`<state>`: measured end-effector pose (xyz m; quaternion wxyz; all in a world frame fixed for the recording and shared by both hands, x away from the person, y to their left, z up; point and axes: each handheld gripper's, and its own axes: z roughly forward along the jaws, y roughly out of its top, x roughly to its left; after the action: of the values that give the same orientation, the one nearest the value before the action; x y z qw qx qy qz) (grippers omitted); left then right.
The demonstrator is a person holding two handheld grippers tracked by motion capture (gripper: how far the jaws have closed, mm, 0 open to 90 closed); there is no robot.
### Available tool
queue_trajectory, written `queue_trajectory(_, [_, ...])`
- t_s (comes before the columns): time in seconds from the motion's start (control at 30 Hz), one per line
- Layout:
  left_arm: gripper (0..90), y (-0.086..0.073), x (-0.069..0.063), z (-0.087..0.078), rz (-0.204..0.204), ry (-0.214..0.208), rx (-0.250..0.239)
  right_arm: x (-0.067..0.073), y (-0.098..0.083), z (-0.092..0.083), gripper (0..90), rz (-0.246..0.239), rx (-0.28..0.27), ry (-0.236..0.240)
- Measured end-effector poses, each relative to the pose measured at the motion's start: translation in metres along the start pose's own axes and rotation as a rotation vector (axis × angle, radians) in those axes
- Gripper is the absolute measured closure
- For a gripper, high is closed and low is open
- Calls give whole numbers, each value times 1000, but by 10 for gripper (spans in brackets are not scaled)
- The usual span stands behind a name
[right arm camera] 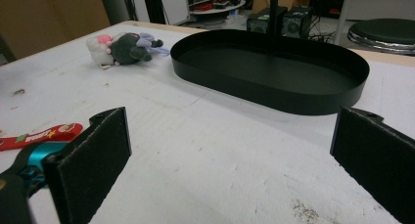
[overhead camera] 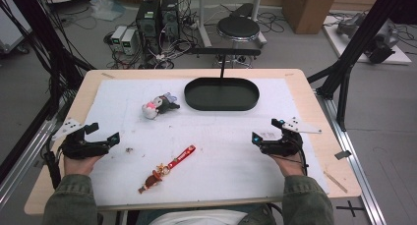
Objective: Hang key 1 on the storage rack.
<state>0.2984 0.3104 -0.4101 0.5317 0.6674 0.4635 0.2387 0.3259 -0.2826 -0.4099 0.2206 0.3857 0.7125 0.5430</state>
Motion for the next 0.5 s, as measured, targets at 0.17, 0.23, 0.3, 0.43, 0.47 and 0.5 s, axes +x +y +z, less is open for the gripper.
queue_trajectory(0.17, [17, 0, 1, 0, -3, 5, -3, -1, 0, 0, 5, 1, -2, 0])
queue_trajectory(0.23, [17, 0, 0, 0, -4, 2, -3, -1, 0, 0, 5, 7, 2, 0])
queue_trajectory(0.3, [17, 0, 0, 0, -2, 1, -2, 0, 0, 0, 5, 4, 0, 1])
queue_trajectory(0.43, [17, 0, 0, 0, 2, 4, 2, 0, 0, 0, 5, 7, -1, 0])
queue_trajectory(0.47, [17, 0, 0, 0, 3, 5, 3, 0, 0, 0, 5, 7, 0, -2])
queue_trajectory(0.5, [17, 0, 0, 1, 2, 3, 2, 0, 0, 0, 5, 8, 1, -1])
